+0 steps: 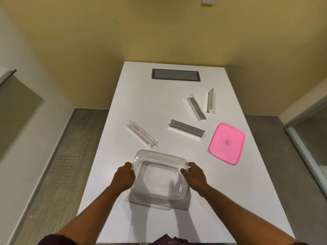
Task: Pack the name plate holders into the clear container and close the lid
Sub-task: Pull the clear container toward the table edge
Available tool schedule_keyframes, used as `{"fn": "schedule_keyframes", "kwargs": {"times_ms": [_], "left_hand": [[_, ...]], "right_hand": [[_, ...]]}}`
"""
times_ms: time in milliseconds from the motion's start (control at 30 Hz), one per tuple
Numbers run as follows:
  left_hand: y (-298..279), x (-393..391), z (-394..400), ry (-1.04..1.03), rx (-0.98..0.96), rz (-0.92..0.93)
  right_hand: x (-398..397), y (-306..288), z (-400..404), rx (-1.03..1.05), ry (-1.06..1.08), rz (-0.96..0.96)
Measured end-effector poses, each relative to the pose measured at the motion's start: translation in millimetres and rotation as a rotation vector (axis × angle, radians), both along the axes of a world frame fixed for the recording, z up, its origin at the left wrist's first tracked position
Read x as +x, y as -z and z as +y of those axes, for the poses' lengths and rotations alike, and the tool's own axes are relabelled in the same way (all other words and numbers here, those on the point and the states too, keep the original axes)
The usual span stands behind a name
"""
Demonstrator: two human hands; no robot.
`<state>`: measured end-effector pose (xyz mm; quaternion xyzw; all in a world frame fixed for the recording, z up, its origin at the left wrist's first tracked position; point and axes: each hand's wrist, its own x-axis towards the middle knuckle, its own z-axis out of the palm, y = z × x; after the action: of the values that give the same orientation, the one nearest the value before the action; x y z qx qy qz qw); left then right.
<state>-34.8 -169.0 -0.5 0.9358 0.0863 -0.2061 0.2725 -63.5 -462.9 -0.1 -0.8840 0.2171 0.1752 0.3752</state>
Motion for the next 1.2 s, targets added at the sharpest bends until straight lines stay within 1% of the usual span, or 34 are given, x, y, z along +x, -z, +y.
{"fn": "schedule_keyframes", "kwargs": {"times_ms": [133,233,367,600,867,1200], "left_hand": [[-1,-18,-43,0.072,-0.085,0.103],[1,-38,-69,0.071,-0.174,0.176],[7,-60,-91,0.06,-0.214,0.219],[11,-76,-108,0.012,-0.211,0.211],[8,-74,-114,-0.027,-0.171,0.214],[10,-77,-113,-0.113,-0.208,0.289]], "right_hand": [[-15,-7,-44,-0.013,0.074,-0.032],[-31,-4,-70,-0.013,0.11,-0.03],[-47,4,-93,-0.006,0.118,-0.007],[-64,16,-111,0.026,0.117,0.017],[-62,19,-117,0.043,0.035,0.011],[-53,25,-124,0.039,-0.033,0.026]]}}
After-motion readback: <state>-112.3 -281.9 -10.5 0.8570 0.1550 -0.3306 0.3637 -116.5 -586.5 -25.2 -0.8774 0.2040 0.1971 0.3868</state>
